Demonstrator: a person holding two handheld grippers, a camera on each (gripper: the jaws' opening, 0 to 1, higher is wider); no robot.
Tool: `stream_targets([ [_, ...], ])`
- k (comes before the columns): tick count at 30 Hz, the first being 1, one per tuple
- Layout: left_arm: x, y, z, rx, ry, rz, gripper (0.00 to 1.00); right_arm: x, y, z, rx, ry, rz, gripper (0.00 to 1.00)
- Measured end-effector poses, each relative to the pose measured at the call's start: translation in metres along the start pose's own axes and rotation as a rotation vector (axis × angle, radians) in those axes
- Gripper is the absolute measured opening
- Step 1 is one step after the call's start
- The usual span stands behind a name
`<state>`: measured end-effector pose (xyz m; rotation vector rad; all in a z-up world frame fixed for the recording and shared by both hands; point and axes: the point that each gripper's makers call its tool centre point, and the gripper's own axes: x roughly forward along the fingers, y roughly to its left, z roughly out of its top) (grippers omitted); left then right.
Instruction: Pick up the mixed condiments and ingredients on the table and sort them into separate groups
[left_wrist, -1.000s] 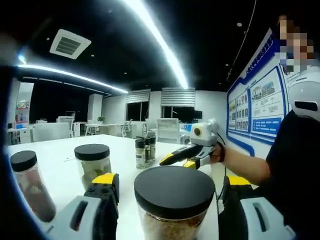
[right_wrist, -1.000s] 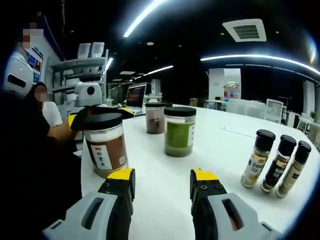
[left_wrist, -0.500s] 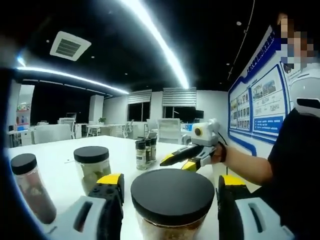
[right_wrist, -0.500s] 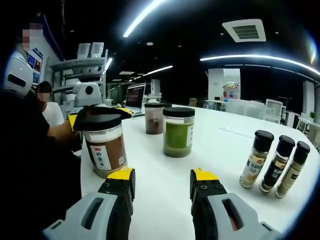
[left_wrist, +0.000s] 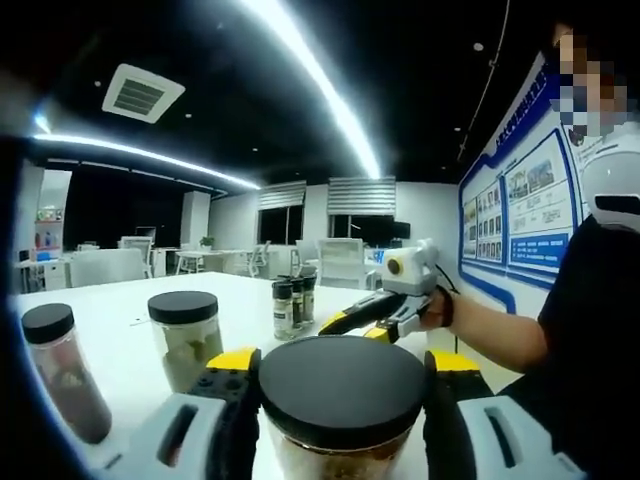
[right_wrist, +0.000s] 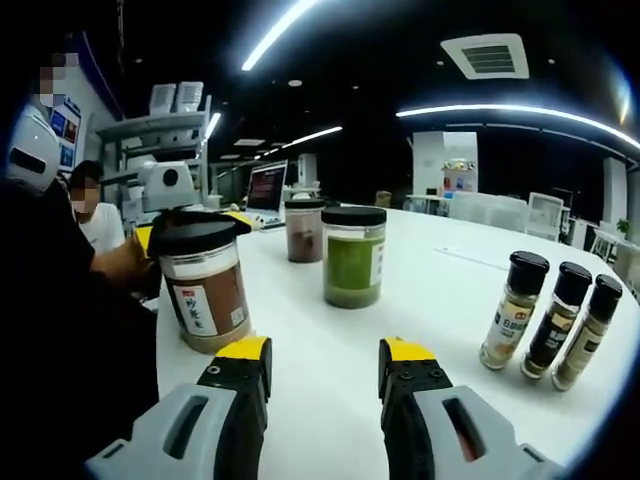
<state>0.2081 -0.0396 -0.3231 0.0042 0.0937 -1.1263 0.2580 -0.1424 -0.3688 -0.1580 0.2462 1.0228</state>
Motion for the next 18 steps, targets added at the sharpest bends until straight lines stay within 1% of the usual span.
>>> stream_targets([
  [4, -0.0001, -0.0002, -0.0004, 0.001, 0.031, 0.011, 0.65, 0.0016, -0.0004, 0.0005, 0.007, 0.003, -0.004, 0.43],
  [6, -0.0003, -0.0001, -0.0012, 0.001, 0.038, 0.013, 0.65, 0.0024, -0.0002, 0.0016, 0.007, 0.0, -0.004, 0.43],
  [12, -0.0011, 0.0003, -0.0001, 0.0, -0.006, 0.022, 0.64, 0.0048, 0.0004, 0.0017, 0.009, 0.001, -0.003, 0.43],
  [18, -0.0003, 0.0006, -0.0005, 0.006, 0.01, 0.032, 0.64, 0.0045, -0.0014, -0.0004, 0.013, 0.011, -0.012, 0.42],
])
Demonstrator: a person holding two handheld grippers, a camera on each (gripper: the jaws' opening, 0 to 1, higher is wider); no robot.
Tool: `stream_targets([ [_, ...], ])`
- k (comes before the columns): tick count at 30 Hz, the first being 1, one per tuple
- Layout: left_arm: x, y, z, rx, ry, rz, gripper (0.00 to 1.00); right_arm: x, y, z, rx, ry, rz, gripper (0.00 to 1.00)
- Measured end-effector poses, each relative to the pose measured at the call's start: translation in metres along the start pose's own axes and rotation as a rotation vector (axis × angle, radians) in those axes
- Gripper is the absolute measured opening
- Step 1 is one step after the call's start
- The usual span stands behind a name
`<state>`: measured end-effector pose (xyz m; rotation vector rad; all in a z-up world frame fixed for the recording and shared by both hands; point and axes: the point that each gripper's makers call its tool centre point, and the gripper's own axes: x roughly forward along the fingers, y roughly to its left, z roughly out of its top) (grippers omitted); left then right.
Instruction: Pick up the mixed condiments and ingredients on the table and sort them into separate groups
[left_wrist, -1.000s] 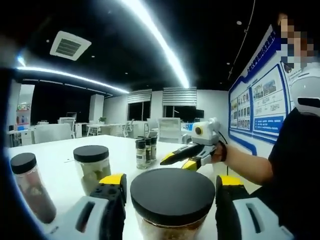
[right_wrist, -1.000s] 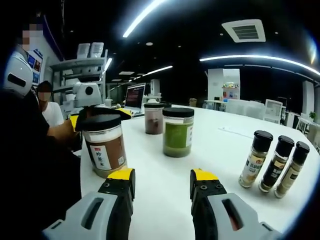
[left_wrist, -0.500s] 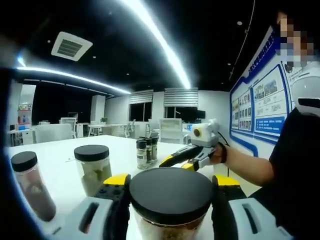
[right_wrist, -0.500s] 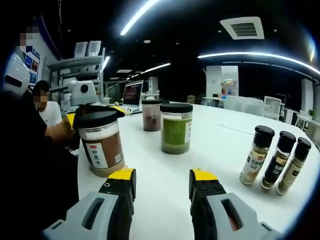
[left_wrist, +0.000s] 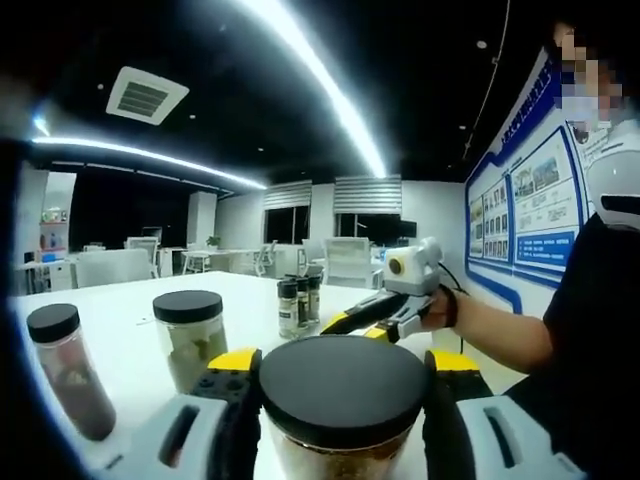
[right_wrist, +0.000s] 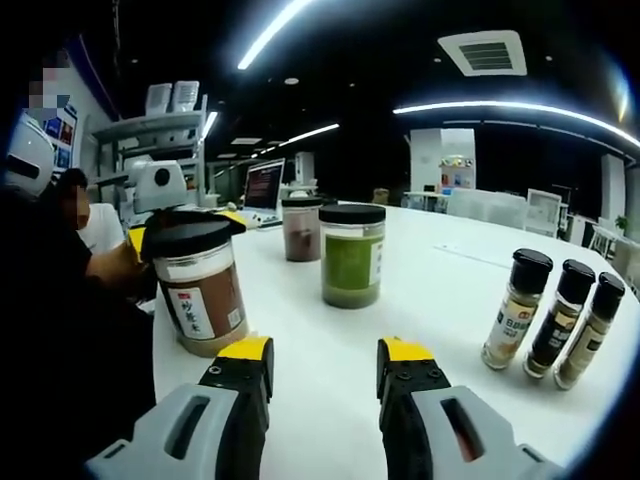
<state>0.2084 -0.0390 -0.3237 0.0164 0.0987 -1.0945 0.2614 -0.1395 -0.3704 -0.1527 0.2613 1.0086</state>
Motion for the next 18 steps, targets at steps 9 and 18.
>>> stream_targets([
  [9, 0.0026, -0.0003, -0.0005, -0.002, 0.008, 0.039, 0.64, 0.0011, -0.0006, 0.0018, -0.002, -0.006, -0.007, 0.42],
  [18, 0.0053, 0.0025, 0.0023, 0.018, -0.013, 0.098, 0.64, 0.0012, 0.0002, 0.0001, 0.0, 0.002, -0.004, 0.42],
])
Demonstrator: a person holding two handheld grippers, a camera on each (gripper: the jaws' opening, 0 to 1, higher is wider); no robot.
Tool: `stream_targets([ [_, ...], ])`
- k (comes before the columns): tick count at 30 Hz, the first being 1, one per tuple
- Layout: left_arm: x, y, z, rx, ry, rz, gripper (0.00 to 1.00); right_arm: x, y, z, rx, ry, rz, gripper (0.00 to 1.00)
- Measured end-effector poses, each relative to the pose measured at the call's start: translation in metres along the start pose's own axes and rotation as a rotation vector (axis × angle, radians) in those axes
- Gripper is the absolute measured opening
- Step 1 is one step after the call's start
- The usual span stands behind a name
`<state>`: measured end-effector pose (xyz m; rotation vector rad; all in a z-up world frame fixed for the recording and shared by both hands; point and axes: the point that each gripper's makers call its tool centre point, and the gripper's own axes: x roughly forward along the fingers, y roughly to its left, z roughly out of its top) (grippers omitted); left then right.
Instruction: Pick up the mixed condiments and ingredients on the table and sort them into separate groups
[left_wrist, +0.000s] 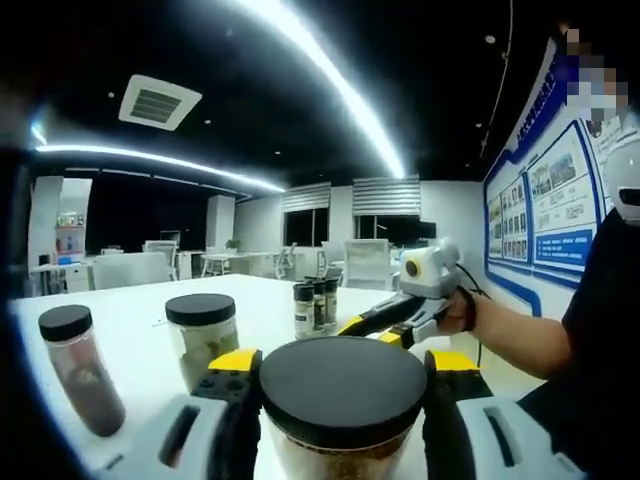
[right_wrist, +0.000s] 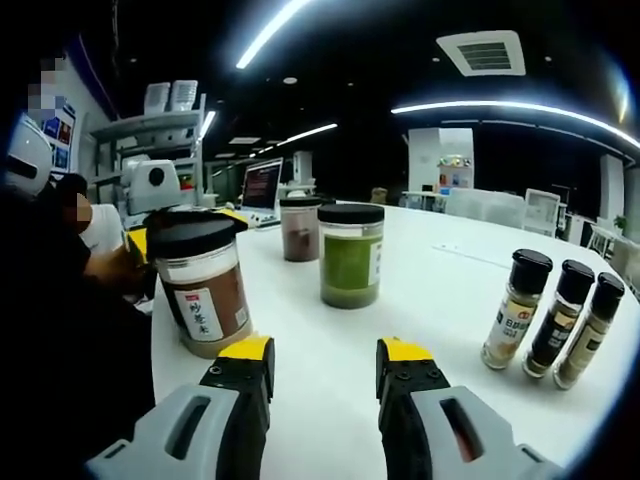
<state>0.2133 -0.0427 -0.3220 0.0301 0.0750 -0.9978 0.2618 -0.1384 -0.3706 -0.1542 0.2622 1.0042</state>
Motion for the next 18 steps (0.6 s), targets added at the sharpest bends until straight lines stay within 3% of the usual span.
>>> stream_targets([
  [8, 0.0026, -0.0007, 0.0011, 0.01, 0.012, -0.012, 0.64, 0.0013, 0.001, -0.0005, 0.003, 0.005, 0.003, 0.41],
  [15, -0.001, 0.0075, 0.0026, -0.019, 0.005, 0.013, 0.64, 0.001, 0.0005, 0.0002, 0.004, 0.006, 0.002, 0.41],
  [18, -0.0054, 0.0058, 0.0045, -0.02, 0.021, -0.009, 0.63, 0.0012, 0.0012, 0.0004, 0.003, 0.006, 0.004, 0.41],
])
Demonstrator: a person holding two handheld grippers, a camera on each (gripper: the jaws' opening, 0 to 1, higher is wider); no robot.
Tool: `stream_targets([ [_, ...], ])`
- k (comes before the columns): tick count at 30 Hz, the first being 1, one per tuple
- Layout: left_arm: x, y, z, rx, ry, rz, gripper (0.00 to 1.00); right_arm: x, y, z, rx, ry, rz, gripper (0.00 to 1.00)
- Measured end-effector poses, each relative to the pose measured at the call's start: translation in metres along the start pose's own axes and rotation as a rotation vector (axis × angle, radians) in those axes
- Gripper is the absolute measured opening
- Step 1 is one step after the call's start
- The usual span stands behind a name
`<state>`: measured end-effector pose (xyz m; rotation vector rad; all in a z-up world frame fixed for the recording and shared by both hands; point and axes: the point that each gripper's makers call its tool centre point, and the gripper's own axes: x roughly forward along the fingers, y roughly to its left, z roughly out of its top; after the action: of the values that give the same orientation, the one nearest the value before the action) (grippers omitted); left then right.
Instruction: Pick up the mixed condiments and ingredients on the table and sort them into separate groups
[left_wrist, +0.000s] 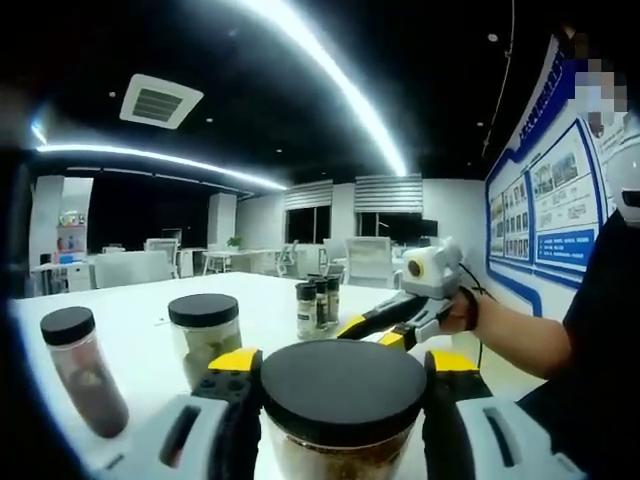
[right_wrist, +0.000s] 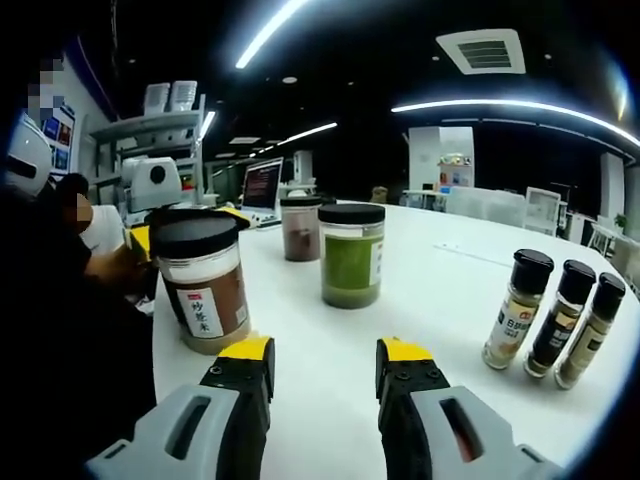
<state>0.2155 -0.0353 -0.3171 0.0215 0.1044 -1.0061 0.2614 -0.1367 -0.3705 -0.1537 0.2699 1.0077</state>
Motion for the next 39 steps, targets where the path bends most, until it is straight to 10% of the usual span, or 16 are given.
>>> stream_targets([
  [39, -0.088, 0.092, 0.015, 0.033, -0.052, 0.302, 0.63, 0.001, 0.003, -0.003, 0.014, 0.004, 0.002, 0.41],
])
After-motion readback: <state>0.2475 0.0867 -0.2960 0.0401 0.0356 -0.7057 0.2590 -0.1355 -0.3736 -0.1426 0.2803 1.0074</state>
